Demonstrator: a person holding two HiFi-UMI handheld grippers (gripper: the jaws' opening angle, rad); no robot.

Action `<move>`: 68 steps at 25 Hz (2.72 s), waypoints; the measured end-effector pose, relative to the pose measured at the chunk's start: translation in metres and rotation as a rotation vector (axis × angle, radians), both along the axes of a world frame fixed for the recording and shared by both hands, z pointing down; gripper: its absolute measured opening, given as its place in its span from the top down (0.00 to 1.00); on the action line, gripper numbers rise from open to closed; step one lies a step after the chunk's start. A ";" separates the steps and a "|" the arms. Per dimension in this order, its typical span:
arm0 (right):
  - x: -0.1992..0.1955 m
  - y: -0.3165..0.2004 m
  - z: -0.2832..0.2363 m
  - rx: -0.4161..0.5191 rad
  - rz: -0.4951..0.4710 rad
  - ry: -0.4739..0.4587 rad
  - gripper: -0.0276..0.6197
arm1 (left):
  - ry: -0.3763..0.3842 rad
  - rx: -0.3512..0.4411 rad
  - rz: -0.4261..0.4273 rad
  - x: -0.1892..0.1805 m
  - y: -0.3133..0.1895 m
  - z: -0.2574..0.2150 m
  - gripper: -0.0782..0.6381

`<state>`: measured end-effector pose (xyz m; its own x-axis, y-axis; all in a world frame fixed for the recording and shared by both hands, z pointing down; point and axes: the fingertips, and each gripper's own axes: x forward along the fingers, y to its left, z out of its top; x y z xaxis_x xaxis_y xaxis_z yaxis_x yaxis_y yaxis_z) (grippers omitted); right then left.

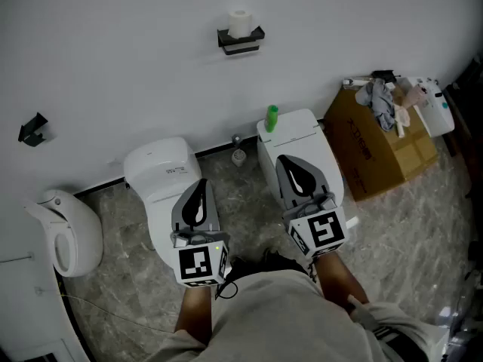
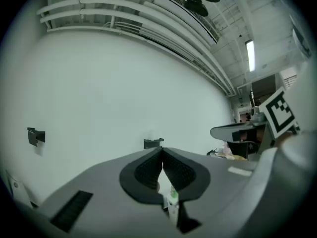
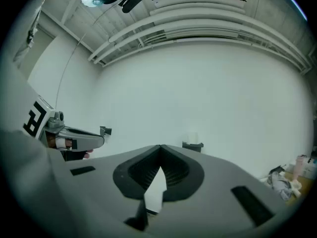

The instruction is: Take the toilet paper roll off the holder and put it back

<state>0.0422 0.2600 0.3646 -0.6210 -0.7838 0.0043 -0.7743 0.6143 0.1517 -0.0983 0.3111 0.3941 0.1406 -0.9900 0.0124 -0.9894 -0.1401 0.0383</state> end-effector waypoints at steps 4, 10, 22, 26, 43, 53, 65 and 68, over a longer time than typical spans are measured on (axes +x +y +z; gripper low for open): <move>-0.017 0.004 0.009 0.004 0.010 0.021 0.95 | -0.021 -0.001 -0.012 -0.021 0.008 0.006 0.88; -0.033 0.002 0.018 0.011 0.014 0.013 0.95 | -0.027 -0.009 0.024 -0.034 0.005 0.023 0.88; -0.046 -0.085 0.028 -0.013 -0.016 -0.001 0.95 | -0.014 -0.034 0.043 -0.045 -0.080 0.028 0.88; -0.040 -0.130 0.030 -0.025 -0.020 -0.014 0.95 | 0.001 -0.043 0.043 -0.042 -0.125 0.028 0.88; 0.006 -0.285 0.039 -0.076 -0.065 -0.036 0.95 | -0.012 -0.075 0.037 0.002 -0.285 0.030 0.88; 0.022 -0.321 0.039 -0.077 -0.056 -0.062 0.95 | -0.028 -0.069 0.064 0.019 -0.330 0.024 0.88; 0.008 -0.381 0.034 -0.074 -0.051 -0.056 0.95 | -0.009 -0.042 0.135 0.010 -0.405 0.016 0.88; -0.002 -0.398 0.032 -0.077 -0.060 -0.053 0.95 | -0.002 -0.048 0.159 0.006 -0.424 0.015 0.88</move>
<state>0.0400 -0.1376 0.3971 -0.6678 -0.7438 0.0286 -0.7414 0.6681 0.0621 -0.0926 -0.1133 0.4091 0.2955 -0.9535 0.0592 -0.9549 -0.2931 0.0468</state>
